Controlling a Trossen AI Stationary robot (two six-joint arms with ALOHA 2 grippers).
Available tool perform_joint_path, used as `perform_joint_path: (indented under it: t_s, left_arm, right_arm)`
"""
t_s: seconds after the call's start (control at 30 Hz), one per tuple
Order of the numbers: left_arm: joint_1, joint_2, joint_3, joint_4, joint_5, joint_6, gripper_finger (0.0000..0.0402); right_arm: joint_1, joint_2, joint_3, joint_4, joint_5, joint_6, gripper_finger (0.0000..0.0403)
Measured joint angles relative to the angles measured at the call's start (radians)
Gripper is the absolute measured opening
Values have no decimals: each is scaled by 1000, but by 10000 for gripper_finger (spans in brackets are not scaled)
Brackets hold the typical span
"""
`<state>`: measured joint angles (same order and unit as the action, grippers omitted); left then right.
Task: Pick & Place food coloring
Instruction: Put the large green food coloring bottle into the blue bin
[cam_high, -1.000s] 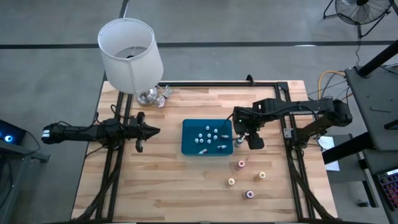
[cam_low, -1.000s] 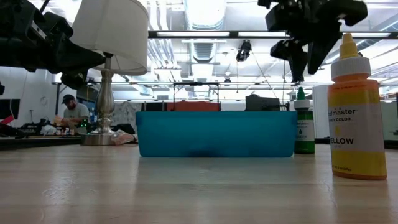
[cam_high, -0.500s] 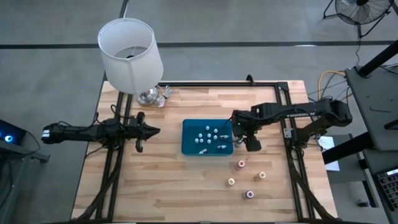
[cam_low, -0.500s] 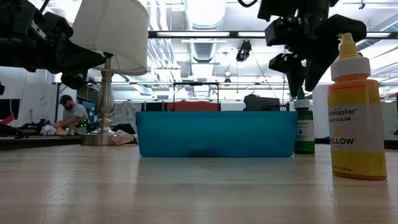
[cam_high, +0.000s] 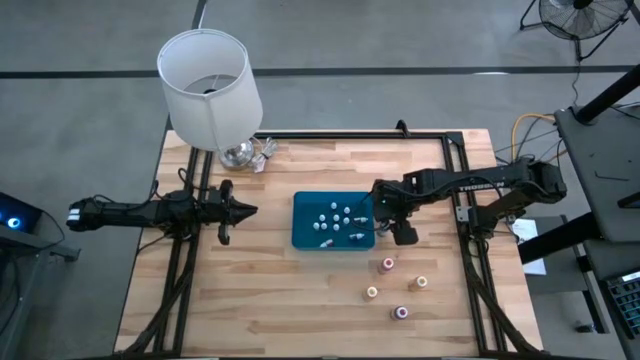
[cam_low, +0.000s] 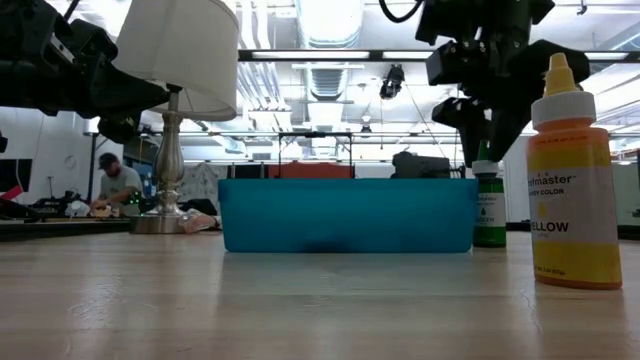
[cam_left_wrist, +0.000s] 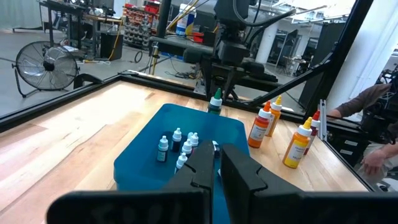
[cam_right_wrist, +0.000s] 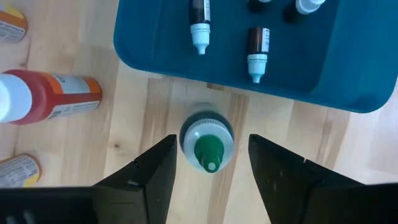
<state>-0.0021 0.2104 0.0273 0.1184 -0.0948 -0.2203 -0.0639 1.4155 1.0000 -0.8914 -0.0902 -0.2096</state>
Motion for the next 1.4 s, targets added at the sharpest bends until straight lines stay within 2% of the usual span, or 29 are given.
perform_joint_path:
  t_s: [0.6, 0.73, 0.9, 1.1, 1.27, 1.4]
  left_arm:
    - [0, 0, 0, 0, 0, 0, 2]
    - [0, 0, 0, 0, 0, 0, 2]
    - [0, 0, 0, 0, 0, 0, 2]
    - [0, 0, 0, 0, 0, 0, 2]
    - [0, 0, 0, 0, 0, 0, 2]
    - [0, 0, 0, 0, 0, 0, 2]
  right_arm:
    - [0, 0, -48, 68, -23, -8, 188]
    - [0, 0, -56, 67, -23, -9, 163]
    - [0, 0, -52, 71, -23, -13, 106]
    - [0, 0, -43, 71, -22, -25, 105]
    - [0, -2, 20, -32, -14, -30, 105]
    - [-3, -5, 132, -180, 18, -59, 105]
